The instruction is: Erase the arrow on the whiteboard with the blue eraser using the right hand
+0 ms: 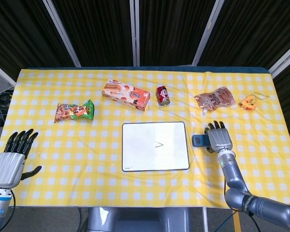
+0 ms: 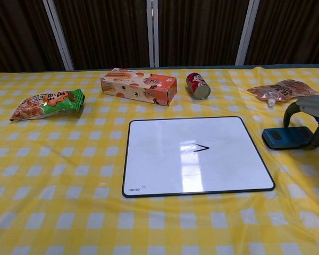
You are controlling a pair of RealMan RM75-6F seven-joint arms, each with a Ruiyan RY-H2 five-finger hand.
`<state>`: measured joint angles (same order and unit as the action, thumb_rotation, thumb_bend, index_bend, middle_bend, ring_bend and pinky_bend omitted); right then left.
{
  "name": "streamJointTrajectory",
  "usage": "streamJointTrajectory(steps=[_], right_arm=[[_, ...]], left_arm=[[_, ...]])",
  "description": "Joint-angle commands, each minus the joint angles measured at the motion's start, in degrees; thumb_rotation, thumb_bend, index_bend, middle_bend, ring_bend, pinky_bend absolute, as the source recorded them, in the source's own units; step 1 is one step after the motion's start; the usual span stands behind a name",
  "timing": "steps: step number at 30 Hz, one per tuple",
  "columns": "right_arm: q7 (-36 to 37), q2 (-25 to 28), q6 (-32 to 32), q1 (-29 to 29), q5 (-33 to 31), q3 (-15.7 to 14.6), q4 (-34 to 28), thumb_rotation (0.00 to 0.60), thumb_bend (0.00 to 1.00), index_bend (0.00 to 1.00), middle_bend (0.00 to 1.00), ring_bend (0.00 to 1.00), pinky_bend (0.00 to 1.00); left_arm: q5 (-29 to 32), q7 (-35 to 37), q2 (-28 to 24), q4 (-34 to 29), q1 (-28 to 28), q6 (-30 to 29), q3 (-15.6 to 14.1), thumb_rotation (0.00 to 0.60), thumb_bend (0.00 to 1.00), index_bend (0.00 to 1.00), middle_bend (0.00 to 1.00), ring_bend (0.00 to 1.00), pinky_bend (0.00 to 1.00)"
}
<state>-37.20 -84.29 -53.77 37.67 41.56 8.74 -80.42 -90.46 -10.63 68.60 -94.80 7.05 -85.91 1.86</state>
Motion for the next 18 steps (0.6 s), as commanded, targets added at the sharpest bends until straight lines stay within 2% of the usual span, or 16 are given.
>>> streamJointTrajectory(steps=[1,5,7,9,11,14,18], right_arm=[[0.30,-0.30,-0.11,0.13,-0.02,-0.20,0.37,0.600,0.18,0.36,0.16,0.02,0.05],[0.87,-0.88,-0.68,0.24,0.63,-0.38,1.12,0.600,0.20,0.40,0.19,0.05,0.06],[1.23,-1.19,-0.87,0.30,1.00,-0.47,1.63,0.600,0.21,0.44,0.23,0.09,0.09],[1.87,-1.68,-1.39,0.22,1.84,-0.48,2.33,0.600,0.21,0.52,0.32,0.19,0.19],[3.12,-2.23,-2.00,0.01,3.15,-0.40,3.08,0.600,0.23,0.66,0.49,0.39,0.40],[6.92,-2.78,-2.84,-0.83,5.97,-0.05,3.77,0.600,0.27,0.79,0.65,0.63,0.67],[11.43,-2.20,-3.13,-1.76,9.25,0.28,3.10,0.600,0.29,0.82,0.70,0.72,0.76]], left_arm=[[0.10,-0.15,0.10,0.05,0.08,0.23,-0.08,0.600,0.03,0.00,0.00,0.00,0.00],[0.13,-0.23,0.21,0.13,0.16,0.32,-0.11,0.600,0.03,0.00,0.00,0.00,0.00],[0.11,-0.16,0.24,0.10,0.17,0.28,-0.13,0.600,0.03,0.00,0.00,0.00,0.00],[0.07,-0.05,0.23,0.09,0.17,0.20,-0.11,0.600,0.03,0.00,0.00,0.00,0.00],[0.07,0.02,0.22,0.07,0.15,0.09,-0.10,0.600,0.03,0.00,0.00,0.00,0.00],[-0.13,0.34,0.20,-0.02,0.07,-0.26,-0.09,0.600,0.03,0.00,0.00,0.00,0.00],[-0.46,0.56,0.14,-0.09,-0.04,-0.62,-0.21,0.600,0.03,0.00,0.00,0.00,0.00]])
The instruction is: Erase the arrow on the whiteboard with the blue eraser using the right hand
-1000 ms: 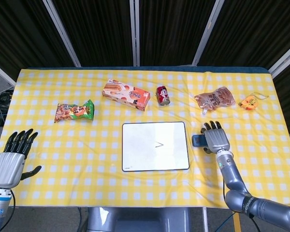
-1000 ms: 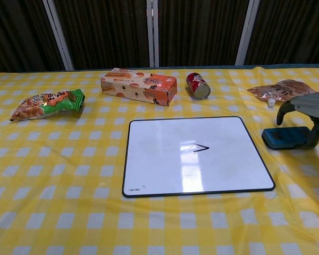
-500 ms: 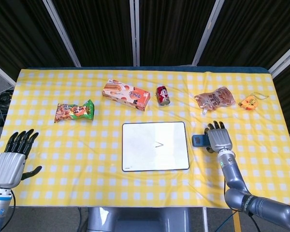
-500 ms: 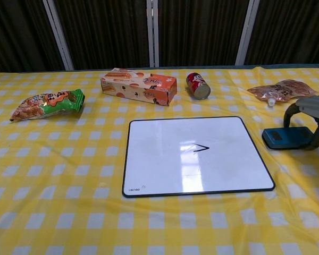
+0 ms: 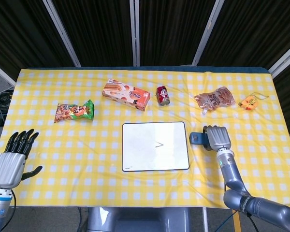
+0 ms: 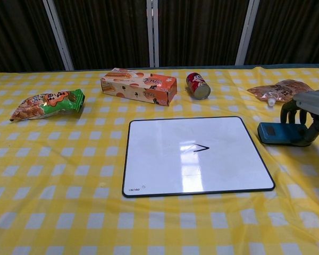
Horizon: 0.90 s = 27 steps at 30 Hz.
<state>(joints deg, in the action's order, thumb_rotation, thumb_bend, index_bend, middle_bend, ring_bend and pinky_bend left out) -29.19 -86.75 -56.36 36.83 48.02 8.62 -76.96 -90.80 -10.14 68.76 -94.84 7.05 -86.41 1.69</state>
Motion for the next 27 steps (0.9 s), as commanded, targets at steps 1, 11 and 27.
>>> streamJointTrajectory(steps=[1,11,27], right_arm=[[4.63,0.73,-0.76,-1.09,3.72,0.69,-1.31,0.600,0.29,0.83,0.70,0.73,0.77],[6.55,2.67,-2.76,-0.49,9.16,1.96,-12.87,0.600,0.30,0.84,0.73,0.75,0.80],[-2.02,-9.22,-2.13,5.73,5.86,2.60,-13.21,0.600,0.30,0.84,0.73,0.76,0.80]], left_arm=[[-0.28,0.13,-0.05,-0.11,-0.07,-0.30,-0.05,0.600,0.03,0.00,0.00,0.00,0.00],[-0.76,0.84,-0.39,-0.51,-0.19,-0.83,-0.13,0.600,0.03,0.00,0.00,0.00,0.00],[0.02,2.81,-1.21,-0.61,0.01,-0.34,0.16,0.600,0.03,0.00,0.00,0.00,0.00]])
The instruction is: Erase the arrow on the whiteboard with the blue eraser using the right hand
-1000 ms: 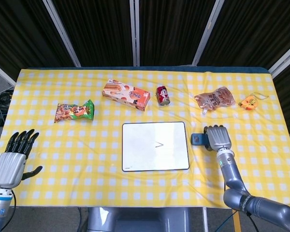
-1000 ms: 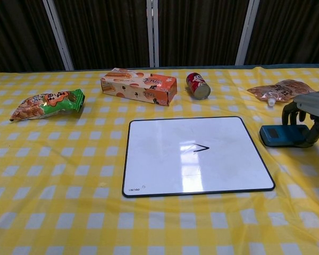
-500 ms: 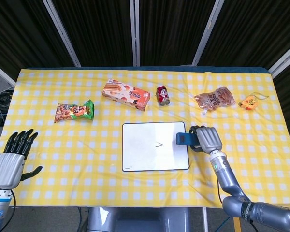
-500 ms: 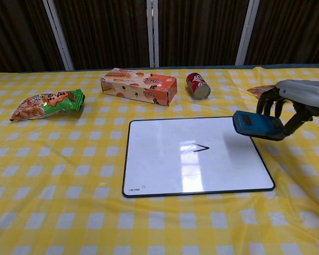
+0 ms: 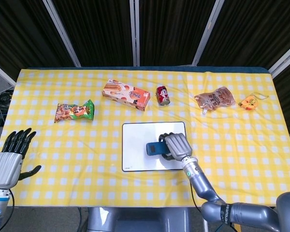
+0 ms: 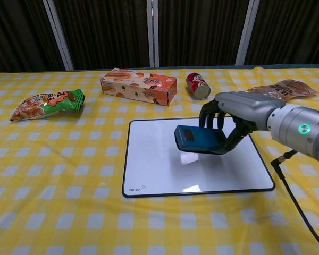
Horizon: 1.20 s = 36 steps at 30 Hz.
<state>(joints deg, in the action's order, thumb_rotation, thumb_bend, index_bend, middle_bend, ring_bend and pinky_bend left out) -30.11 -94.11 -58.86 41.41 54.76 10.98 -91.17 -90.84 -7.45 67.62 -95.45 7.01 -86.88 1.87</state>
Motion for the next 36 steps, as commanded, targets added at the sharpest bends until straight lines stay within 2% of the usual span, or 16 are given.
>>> streamJointTrajectory(steps=[1,14,19,36], right_arm=[[-1.37,-2.65,0.50,1.53,-1.20,0.35,1.49,0.600,0.30,0.84,0.73,0.76,0.80],[-3.59,-10.00,2.80,5.49,-4.53,1.18,7.29,0.600,0.30,0.84,0.73,0.76,0.80],[-3.87,-11.95,3.22,6.09,-5.05,0.72,11.43,0.600,0.30,0.84,0.74,0.77,0.80],[-1.59,-9.58,2.76,3.46,-6.22,0.31,17.15,0.600,0.30,0.85,0.74,0.77,0.81]], left_arm=[[0.06,0.20,-0.11,0.00,0.09,0.23,-0.05,0.600,0.03,0.00,0.00,0.00,0.00],[2.19,1.86,-0.62,0.48,0.73,1.69,0.80,0.600,0.03,0.00,0.00,0.00,0.00],[3.10,1.68,-0.46,0.73,0.91,2.40,0.91,0.600,0.03,0.00,0.00,0.00,0.00],[3.55,0.68,0.05,0.87,1.18,2.99,0.73,0.600,0.03,0.00,0.00,0.00,0.00]])
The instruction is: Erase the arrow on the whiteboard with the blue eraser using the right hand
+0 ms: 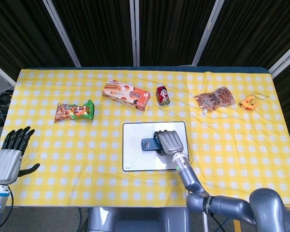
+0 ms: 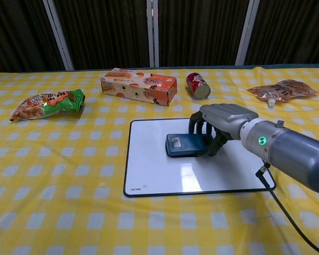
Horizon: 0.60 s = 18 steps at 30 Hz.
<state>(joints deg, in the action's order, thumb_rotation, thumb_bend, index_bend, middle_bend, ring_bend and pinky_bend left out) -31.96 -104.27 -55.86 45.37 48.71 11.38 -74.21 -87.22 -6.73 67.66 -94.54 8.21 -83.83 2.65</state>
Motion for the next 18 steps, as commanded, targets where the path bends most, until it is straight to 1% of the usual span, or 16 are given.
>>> streamJointTrajectory(steps=[1,11,18], right_arm=[[0.43,0.96,-0.29,-0.75,-0.25,-0.09,0.21,0.600,0.30,0.85,0.74,0.77,0.81],[0.60,4.57,-1.75,-2.88,-1.15,0.19,-0.49,0.600,0.30,0.85,0.75,0.77,0.81],[0.70,3.75,-1.13,-2.84,0.18,-0.71,-2.27,0.600,0.30,0.85,0.75,0.77,0.81]], left_arm=[[-0.12,-0.09,0.02,-0.06,-0.04,-0.10,-0.08,0.600,0.03,0.00,0.00,0.00,0.00],[-0.72,-0.59,0.12,-0.46,-0.12,-0.45,-0.40,0.600,0.03,0.00,0.00,0.00,0.00],[-1.02,-0.82,0.11,-0.68,-0.09,-0.64,-0.44,0.600,0.03,0.00,0.00,0.00,0.00]])
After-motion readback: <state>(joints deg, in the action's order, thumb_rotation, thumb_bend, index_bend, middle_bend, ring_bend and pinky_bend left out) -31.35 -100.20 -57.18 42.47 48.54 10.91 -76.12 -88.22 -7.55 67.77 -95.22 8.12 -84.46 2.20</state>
